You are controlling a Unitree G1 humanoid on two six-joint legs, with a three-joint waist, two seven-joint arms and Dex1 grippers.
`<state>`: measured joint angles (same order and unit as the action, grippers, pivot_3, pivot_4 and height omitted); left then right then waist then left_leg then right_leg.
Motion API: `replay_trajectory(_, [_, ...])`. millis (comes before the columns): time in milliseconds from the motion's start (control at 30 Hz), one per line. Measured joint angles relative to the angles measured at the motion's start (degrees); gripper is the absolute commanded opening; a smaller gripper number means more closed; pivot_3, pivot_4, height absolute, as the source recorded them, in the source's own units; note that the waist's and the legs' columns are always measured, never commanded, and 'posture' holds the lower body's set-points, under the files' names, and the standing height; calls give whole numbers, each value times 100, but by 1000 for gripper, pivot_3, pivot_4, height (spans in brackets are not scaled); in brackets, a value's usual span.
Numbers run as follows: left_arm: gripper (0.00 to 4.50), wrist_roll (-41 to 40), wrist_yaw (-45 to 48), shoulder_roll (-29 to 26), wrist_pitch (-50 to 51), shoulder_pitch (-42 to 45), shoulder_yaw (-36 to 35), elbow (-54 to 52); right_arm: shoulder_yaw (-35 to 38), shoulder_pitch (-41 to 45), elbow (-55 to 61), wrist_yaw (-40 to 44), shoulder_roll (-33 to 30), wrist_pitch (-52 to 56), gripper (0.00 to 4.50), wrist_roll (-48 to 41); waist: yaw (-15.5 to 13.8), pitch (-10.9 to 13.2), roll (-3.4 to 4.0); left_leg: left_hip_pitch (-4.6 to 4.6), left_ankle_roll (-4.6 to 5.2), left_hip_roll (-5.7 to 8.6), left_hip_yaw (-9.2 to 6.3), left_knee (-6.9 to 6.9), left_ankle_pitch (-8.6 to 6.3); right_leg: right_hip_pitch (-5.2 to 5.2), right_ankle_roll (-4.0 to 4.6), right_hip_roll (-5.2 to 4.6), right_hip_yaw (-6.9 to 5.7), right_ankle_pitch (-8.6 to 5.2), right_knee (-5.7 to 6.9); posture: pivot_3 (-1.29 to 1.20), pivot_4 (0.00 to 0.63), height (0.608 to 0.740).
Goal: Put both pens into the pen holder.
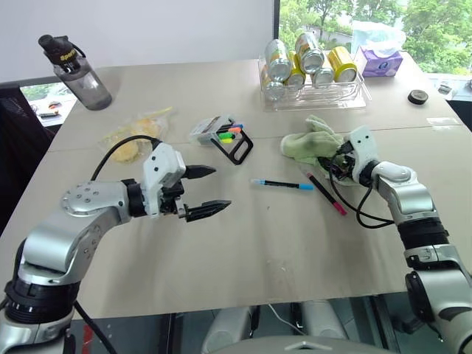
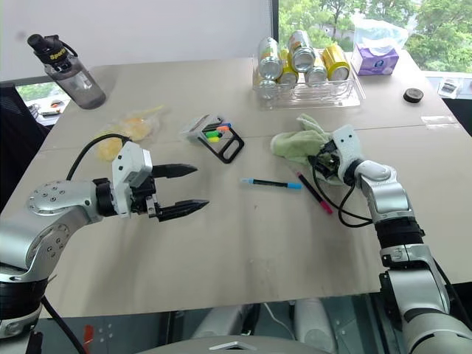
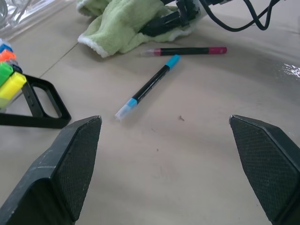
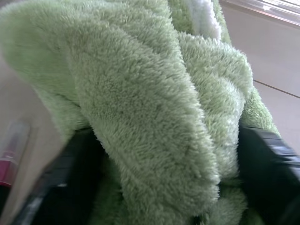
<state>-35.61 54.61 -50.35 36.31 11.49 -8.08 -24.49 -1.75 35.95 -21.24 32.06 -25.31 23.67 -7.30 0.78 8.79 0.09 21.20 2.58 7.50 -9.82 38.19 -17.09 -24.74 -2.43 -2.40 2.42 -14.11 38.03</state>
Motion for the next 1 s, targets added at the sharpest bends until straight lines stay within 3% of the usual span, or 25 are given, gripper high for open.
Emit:
replay_trajectory(33, [4500, 5, -13, 0, 4, -10, 0, -16, 4, 0, 2, -2, 1, 0, 2533, 1, 0, 0, 0, 0, 0, 0, 1, 1, 0, 0, 0, 0, 1, 0, 0, 0, 150, 740])
replay_trajectory(133, [4500, 84, -61, -15, 10, -6, 9, -39, 54, -7, 18, -62, 8, -22, 841, 7, 1, 0, 0, 0, 0, 0, 0, 1, 0, 0, 0, 0, 0, 0, 0, 0, 150, 740])
replay_trajectory(200, [4500, 94, -101, -4, 48, 87, 56, -34, 98, -40, 82, -79, 32, -32, 130, -14, 1, 0, 0, 1, 0, 0, -1, 1, 0, -1, 0, 1, -2, 0, 0, 0, 150, 740])
replay_trajectory(467, [4500, 175, -114, 193, 66, 796, 450, 120, 933, -521, 1111, -268, -20, 100, 33, -539, -21, 3, 5, 12, 0, 0, -5, 3, 0, -5, 0, -2, -7, 0, -4, 0, 150, 740])
replay_trajectory(733, [4500, 177, 14, 464, 56, 1442, 723, 316, 2547, -1721, 2297, -561, -1257, 907, 33, -890, -58, 3, 6, 14, 0, 1, -5, 4, 0, -6, -1, -2, -6, 1, -3, 0, 150, 740])
replay_trajectory(800, [4500, 180, 101, 496, 41, 1586, 824, 361, 2839, -2212, 2329, -516, -1455, 1018, 1067, -924, -20, 3, 7, 12, 1, 1, 7, 6, 0, -6, -1, -2, 5, 1, 4, 0, 150, 740])
replay_trajectory(833, [4500, 180, 138, 504, 34, 1614, 842, 382, 2900, -2334, 2347, -488, -1499, 1069, 1177, -949, 2, 3, 7, 8, 1, 1, 13, 6, 0, -6, -2, -1, 10, 1, 6, 0, 150, 740])
replay_trajectory(1000, [4500, 177, 283, 638, -40, 1785, 877, 507, 2957, -2959, 2744, -338, -1663, 1437, 3591, -1055, 17, 2, 8, -7, 0, -3, 24, 11, 1, -5, -2, 3, 22, 1, 31, 0, 150, 740])
